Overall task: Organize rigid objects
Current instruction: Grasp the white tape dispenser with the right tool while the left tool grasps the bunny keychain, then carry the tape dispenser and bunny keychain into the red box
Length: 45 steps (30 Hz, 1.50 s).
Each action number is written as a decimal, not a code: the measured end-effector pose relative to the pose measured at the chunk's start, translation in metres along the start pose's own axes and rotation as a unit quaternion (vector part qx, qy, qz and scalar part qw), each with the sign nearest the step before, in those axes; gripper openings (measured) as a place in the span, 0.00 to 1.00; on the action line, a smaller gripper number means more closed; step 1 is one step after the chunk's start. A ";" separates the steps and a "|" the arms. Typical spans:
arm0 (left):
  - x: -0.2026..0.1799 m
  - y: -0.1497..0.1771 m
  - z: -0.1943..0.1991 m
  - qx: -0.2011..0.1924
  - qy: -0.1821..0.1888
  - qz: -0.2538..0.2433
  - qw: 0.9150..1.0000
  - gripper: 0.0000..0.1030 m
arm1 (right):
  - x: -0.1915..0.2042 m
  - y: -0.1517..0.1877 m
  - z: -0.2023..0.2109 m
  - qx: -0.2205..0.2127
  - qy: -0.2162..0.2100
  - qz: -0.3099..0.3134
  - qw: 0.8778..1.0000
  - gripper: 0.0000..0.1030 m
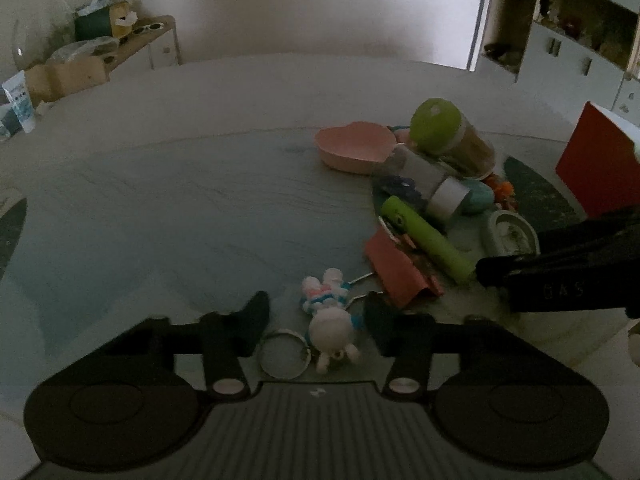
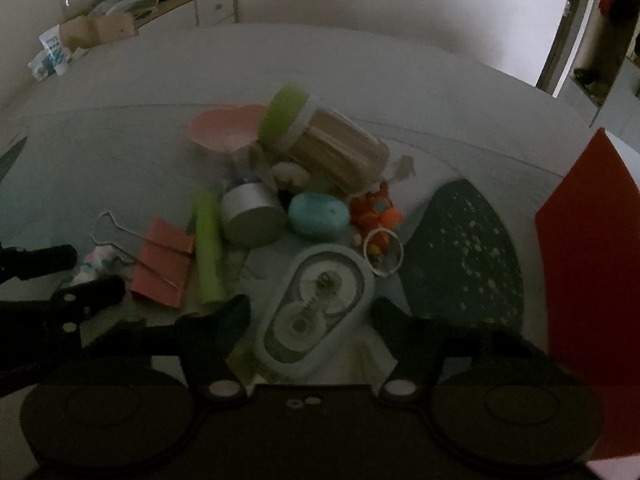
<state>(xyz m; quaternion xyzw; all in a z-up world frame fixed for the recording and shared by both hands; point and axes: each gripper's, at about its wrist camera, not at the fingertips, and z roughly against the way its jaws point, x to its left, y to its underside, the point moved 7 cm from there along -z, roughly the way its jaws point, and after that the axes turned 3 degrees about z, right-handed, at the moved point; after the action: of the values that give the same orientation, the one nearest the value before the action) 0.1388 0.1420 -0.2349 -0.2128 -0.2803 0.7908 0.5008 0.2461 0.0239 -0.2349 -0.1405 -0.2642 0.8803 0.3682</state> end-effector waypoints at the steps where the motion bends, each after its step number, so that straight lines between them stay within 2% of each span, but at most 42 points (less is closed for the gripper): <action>1: 0.000 0.000 0.000 0.001 0.001 0.001 1.000 0.42 | 0.000 -0.001 0.000 0.000 -0.001 0.001 1.000 0.57; 4: -0.003 0.000 0.002 0.004 0.012 0.004 1.000 0.27 | 0.002 0.001 0.003 -0.002 0.001 0.008 1.000 0.51; 5: -0.004 0.001 0.002 0.005 0.012 0.003 1.000 0.26 | 0.001 0.001 0.004 -0.002 0.002 0.009 1.000 0.47; 16: -0.005 0.000 0.019 0.009 0.013 0.021 1.000 0.24 | -0.009 0.007 0.045 -0.034 -0.014 0.015 0.999 0.43; 23: -0.015 -0.009 0.054 0.001 0.023 0.035 0.999 0.24 | -0.028 0.004 0.089 -0.062 -0.039 0.013 0.997 0.43; 28: -0.031 -0.019 0.078 -0.021 0.024 0.035 0.999 0.24 | -0.050 0.003 0.117 -0.076 -0.051 0.007 0.996 0.43; 35: -0.071 -0.040 0.103 -0.039 0.044 0.034 0.998 0.24 | -0.091 0.005 0.153 -0.096 -0.059 0.000 0.994 0.44; 45: -0.160 -0.075 0.122 -0.063 0.084 -0.007 0.994 0.24 | -0.172 0.014 0.177 -0.108 -0.048 -0.018 0.993 0.44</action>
<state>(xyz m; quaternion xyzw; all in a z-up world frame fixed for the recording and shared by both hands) 0.1790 -0.0065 -0.0846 -0.3077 -0.2878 0.7471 0.5141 0.2789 -0.1727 -0.0884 -0.1324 -0.3776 0.8456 0.3534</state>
